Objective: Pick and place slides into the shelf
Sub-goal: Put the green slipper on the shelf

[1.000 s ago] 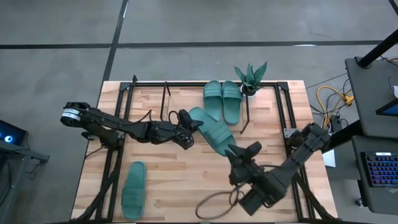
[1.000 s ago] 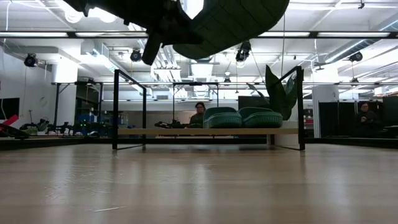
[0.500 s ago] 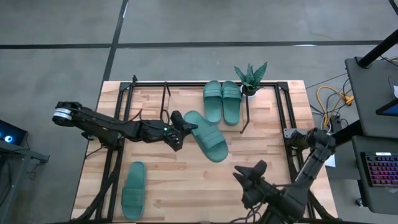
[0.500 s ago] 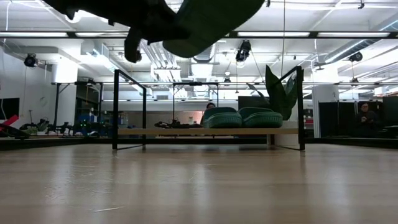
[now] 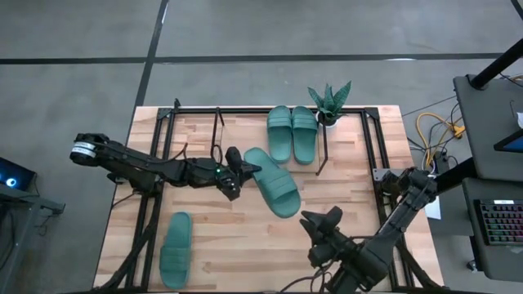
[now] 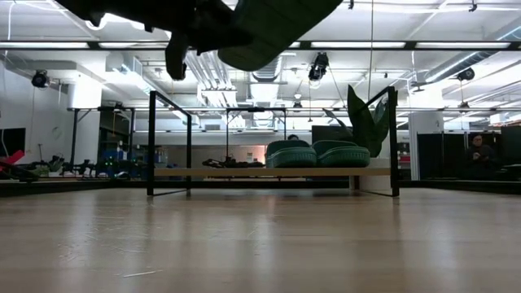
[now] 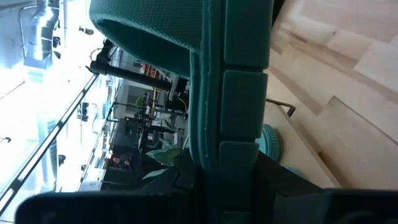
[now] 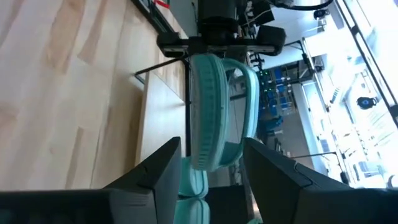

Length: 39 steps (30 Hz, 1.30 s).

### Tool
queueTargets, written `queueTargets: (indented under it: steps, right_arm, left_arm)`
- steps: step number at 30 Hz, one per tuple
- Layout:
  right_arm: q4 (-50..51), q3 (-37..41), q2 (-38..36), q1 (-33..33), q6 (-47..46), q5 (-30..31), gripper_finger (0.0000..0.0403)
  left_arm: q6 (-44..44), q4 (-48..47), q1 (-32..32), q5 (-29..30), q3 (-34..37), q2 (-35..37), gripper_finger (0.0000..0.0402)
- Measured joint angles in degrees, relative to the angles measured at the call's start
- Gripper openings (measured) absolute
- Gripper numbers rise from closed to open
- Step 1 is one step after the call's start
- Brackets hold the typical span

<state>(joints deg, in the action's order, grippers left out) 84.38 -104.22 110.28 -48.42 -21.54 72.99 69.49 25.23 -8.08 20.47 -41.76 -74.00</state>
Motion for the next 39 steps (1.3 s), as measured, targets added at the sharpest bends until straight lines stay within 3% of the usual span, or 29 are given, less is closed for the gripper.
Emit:
queueTargets:
  steps: [20,24,30,32,39]
  right_arm:
    - [-6.05,0.00,0.04,5.61,4.26,-1.81,0.0159]
    - [-7.17,0.00,0.04,5.57,5.60,-1.12,0.0131]
    - [-7.30,0.00,0.10,5.59,5.53,-1.22,0.0036]
    - [-7.34,0.00,0.17,5.57,5.39,-1.20,0.0030]
    - [-7.40,1.49,0.24,5.61,3.47,1.82,0.0029]
  left_arm:
    - [-0.09,1.40,-0.02,-0.98,-0.20,0.00,0.0057]
    - [-0.07,1.29,-0.02,-0.66,-0.15,0.00,0.0057]
    - [-0.09,1.53,-0.02,-0.55,-0.20,0.00,0.0056]
    - [-0.11,1.51,-0.02,-0.57,-0.18,0.02,0.0056]
    - [-8.48,1.33,-0.05,2.59,-0.35,0.96,0.0151]
